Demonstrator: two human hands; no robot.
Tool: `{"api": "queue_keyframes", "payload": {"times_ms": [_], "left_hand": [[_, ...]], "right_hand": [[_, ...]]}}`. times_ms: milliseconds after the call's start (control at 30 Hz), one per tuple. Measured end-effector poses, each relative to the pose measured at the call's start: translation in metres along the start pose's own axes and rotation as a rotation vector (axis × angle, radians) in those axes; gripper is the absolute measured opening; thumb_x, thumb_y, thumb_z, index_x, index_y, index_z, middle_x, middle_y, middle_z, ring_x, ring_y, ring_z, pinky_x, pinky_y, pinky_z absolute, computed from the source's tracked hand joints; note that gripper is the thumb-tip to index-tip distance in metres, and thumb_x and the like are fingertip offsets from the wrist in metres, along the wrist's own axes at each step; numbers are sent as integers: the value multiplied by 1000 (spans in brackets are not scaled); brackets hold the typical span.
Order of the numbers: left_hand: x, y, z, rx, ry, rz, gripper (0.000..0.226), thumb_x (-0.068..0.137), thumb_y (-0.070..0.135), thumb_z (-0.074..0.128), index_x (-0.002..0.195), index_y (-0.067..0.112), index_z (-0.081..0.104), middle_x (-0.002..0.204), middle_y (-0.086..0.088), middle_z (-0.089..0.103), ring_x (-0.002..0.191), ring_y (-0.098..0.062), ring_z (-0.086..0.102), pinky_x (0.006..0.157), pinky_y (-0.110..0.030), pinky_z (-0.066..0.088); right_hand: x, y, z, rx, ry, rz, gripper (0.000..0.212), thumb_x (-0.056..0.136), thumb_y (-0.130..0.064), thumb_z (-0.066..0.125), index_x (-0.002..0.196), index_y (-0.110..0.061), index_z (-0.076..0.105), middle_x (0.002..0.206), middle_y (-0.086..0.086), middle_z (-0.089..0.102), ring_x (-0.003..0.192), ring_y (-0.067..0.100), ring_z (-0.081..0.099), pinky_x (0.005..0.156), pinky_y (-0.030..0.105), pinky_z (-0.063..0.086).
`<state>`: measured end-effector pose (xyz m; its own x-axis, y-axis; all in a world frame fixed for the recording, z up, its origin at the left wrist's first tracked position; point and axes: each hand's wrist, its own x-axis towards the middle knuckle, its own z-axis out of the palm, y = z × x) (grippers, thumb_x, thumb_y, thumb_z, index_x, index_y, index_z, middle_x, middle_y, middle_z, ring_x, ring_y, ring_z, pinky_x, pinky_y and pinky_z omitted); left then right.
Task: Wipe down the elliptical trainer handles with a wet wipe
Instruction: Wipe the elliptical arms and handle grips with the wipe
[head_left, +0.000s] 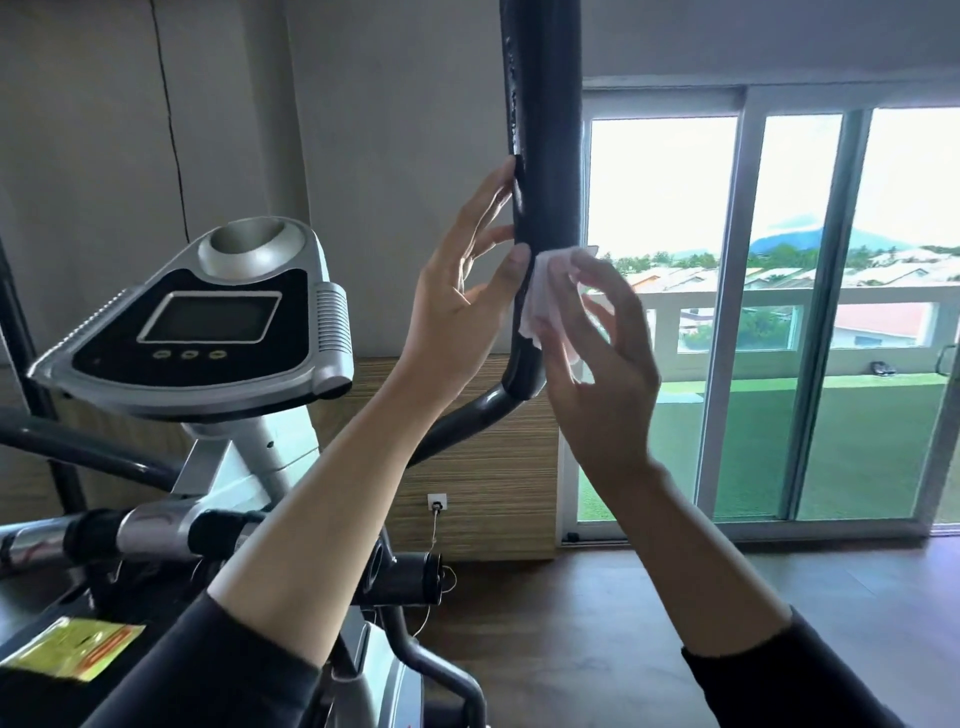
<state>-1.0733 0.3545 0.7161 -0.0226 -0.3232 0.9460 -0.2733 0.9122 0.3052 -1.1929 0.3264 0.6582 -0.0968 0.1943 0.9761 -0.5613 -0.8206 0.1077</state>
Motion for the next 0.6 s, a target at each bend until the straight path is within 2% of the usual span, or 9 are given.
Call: {"api": "queue_keyframes", "payload": {"times_ms": [133,300,433,600], "left_hand": [[-5,-7,2,9,17,2,53,96,1,53,144,1,31,146,-9,41,117,14,50,99,-12,42],[-12,-15,3,13,19,12,54,95,1,55,143,9,31,140,-5,46,117,10,52,96,-11,42],[-24,-28,4,38,12,25,52,95,1,55,139,17,31,137,-2,47,113,10,54,94,-10,43],[-35,-40,6,54,4,20,50,95,1,56,136,19,33,134,2,48,110,12,56,91,-6,42]], "right_hand": [[-36,12,11,32,39,32,28,84,8,66,111,1,66,127,14,46,118,22,52,95,34,52],[-34,15,19,45,126,18,23,83,6,68,106,8,67,122,12,47,111,21,54,92,34,53],[-67,30,29,5,91,50,24,82,8,68,106,5,68,122,11,48,108,26,56,91,33,53],[-83,36,36,23,125,61,20,85,2,66,106,5,68,122,11,47,113,6,49,96,22,47]]}}
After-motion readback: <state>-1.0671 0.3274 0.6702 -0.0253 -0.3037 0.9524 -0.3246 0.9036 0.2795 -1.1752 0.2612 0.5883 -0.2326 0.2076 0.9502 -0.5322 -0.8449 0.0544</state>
